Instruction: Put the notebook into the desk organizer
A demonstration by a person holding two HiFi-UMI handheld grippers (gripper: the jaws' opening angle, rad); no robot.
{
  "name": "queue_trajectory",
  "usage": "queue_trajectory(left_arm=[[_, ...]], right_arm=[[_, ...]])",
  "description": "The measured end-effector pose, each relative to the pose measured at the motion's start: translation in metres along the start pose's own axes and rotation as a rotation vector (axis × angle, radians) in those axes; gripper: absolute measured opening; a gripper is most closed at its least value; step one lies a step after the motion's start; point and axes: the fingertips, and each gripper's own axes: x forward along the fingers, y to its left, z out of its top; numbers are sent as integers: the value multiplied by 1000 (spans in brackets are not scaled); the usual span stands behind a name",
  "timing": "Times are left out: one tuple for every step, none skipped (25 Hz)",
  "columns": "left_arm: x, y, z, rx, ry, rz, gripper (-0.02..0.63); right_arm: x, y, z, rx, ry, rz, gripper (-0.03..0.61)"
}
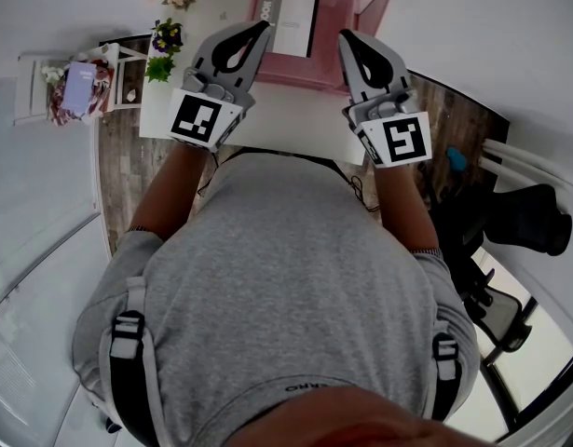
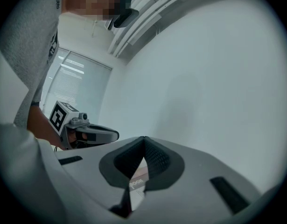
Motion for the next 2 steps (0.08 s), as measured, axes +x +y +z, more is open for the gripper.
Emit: queue_trajectory(left_arm=[[0, 0, 0, 0, -2, -1, 20], [-1, 1, -1, 0, -3, -2, 20]], right_arm=[[0, 0, 0, 0, 1, 0, 8], [1, 0, 0, -1, 1, -1, 8]])
